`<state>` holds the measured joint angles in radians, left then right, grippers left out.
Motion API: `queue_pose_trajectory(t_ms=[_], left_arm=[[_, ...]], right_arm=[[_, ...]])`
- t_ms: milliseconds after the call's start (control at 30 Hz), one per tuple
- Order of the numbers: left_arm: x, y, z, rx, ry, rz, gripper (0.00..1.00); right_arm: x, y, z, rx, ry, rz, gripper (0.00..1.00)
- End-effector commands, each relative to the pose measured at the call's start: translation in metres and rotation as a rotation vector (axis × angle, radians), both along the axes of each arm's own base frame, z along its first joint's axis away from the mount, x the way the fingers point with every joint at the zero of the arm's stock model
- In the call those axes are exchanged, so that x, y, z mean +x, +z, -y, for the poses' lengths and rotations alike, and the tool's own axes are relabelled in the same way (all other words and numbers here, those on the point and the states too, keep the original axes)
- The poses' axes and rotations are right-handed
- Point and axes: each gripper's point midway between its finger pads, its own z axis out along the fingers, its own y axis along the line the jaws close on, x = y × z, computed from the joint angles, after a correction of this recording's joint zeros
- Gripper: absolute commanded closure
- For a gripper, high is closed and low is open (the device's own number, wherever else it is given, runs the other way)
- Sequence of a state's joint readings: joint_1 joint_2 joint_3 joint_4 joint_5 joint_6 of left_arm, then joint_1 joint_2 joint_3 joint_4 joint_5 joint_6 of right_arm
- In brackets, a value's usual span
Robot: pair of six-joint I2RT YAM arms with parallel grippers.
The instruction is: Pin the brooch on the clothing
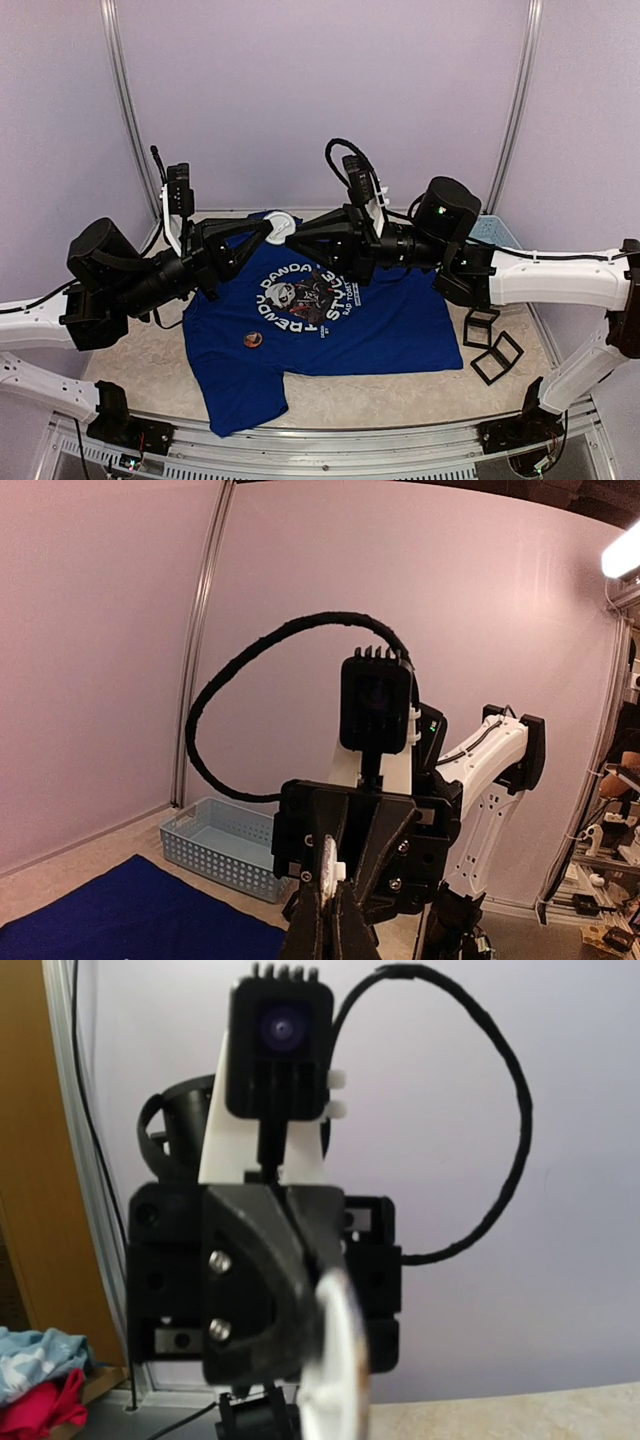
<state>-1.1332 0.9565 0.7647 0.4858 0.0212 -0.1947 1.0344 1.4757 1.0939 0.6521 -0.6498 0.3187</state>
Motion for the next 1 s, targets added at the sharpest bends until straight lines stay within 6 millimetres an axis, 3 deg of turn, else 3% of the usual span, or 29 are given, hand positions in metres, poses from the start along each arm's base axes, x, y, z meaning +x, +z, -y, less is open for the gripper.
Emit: queue_pose_trajectory(t_ms=[0,133,400,633,767,967], left_arm=[[-0.002,0.008,0.004,-0.010,-0.015,0.016,1.00],[-0.002,0.007,0.005,0.007,-0.013,0.030,1.00],[0.002,-0.005,0.006,0.063,0.010,0.018,1.00],[-0.001,0.002,-0.007,0.159,0.045,0.062,0.32],[0.001,-0.003,-0.017,0.255,0.082,0.055,0.19],[-0.001,-0.017,-0.018,0.363,0.069,0.049,0.14]], right_arm=[[-0.006,0.014,-0.003,0.025,0.023,0.011,0.92],[-0.005,0.013,-0.002,0.022,0.010,0.017,1.00],[-0.002,0.015,-0.004,-0.033,-0.014,0.054,1.00],[0.011,0.004,0.006,-0.169,-0.120,0.079,1.00],[0.014,-0.002,0.014,-0.253,-0.148,0.092,1.00],[0.012,-0.010,0.022,-0.362,-0.155,0.129,1.00]])
